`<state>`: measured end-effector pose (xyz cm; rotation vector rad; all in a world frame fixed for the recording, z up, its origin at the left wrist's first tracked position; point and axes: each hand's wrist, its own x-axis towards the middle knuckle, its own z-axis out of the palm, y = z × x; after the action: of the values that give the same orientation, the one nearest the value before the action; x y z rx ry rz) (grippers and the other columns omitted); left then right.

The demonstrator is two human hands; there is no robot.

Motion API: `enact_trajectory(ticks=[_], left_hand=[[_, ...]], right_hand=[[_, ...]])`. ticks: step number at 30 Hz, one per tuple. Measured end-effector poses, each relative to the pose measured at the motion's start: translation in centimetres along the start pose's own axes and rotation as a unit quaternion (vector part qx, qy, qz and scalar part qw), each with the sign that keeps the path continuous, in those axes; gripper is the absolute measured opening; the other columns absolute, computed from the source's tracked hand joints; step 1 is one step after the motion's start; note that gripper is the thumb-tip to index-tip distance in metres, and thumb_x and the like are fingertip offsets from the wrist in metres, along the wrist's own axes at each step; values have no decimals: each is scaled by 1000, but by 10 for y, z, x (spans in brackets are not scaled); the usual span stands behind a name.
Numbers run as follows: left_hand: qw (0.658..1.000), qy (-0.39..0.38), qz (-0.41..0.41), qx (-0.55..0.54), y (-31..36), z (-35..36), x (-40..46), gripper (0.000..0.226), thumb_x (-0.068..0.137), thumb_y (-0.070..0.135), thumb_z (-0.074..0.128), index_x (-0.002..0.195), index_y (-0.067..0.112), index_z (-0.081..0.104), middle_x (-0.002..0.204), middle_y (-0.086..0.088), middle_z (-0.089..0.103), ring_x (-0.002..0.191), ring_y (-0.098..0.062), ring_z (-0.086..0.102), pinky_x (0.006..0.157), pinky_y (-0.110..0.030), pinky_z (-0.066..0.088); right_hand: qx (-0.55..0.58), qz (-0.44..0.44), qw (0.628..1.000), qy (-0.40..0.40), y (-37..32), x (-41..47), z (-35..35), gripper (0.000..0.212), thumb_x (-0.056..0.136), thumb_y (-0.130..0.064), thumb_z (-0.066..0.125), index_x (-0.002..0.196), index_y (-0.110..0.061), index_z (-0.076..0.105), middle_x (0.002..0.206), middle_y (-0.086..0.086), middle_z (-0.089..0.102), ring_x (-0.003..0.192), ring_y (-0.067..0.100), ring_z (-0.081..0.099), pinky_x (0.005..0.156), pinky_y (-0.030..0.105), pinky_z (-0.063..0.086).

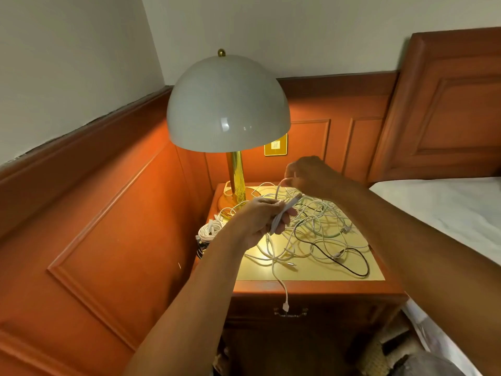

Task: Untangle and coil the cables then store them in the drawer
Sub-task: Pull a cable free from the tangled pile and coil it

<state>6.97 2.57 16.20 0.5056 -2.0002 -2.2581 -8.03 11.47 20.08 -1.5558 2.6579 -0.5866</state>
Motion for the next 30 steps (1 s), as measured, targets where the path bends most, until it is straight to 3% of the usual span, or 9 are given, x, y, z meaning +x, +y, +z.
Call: enact_trajectory(ticks=[4,8,11,14,18,21,23,25,30], left_hand=[[997,68,-21,2,-7,-5,16,30,103,12,42,92,-2,66,75,-10,66,63,-18,63,67,-29,49],[983,86,-49,-156,-4,-5,23,34,104,10,37,86,1,64,68,-8,69,59,-15,69,58,-22,56],[959,84,-82,-259,1,-11,23,36,101,7,34,89,-4,65,68,-12,70,59,-18,70,56,-23,58],[949,98,-84,-287,7,-15,25,36,95,2,30,91,-8,64,73,-14,71,66,-22,71,77,-31,53],[945,101,-79,-300,12,-15,24,38,89,3,29,92,-8,65,75,-14,70,68,-24,69,83,-34,51],[947,92,-76,-297,11,-12,21,35,90,4,33,93,-7,66,72,-11,67,61,-20,67,75,-31,51],[949,86,-68,-297,9,-13,20,33,95,5,33,97,-5,64,70,-8,64,59,-17,63,70,-29,51],[953,75,-66,-285,8,-13,18,33,98,7,33,96,-4,65,69,-7,63,59,-16,62,68,-27,51],[970,34,-37,-238,7,-12,8,32,102,11,35,100,-2,65,71,-5,63,61,-13,61,62,-22,54]], right_hand=[[-129,-21,991,40,-22,-14,-12,37,87,-47,66,78,-11,63,69,-2,53,69,17,48,65,29,39],[-54,-29,998,9,-33,-40,4,24,96,-24,57,90,-5,70,84,7,67,72,20,55,63,31,41],[144,19,989,5,-32,-66,28,18,95,-7,52,104,-5,69,88,4,68,60,8,53,55,15,40],[387,88,917,32,-30,-92,67,16,98,-13,56,87,-7,67,59,4,62,38,10,49,44,26,42],[568,177,803,-11,-25,-112,116,45,96,-41,52,70,-5,59,49,9,47,33,14,33,35,19,26],[627,179,756,-63,-10,-108,137,32,103,-19,44,87,-1,64,60,7,46,43,12,32,41,22,27],[615,169,767,-80,0,-101,141,25,102,-4,41,98,2,65,68,7,51,51,12,39,49,24,36],[550,178,812,-74,7,-94,138,26,102,-6,43,94,1,66,69,7,53,50,10,44,51,25,41],[234,256,937,-34,28,-59,107,63,79,-70,53,62,-9,54,56,3,54,41,11,48,52,24,37]])
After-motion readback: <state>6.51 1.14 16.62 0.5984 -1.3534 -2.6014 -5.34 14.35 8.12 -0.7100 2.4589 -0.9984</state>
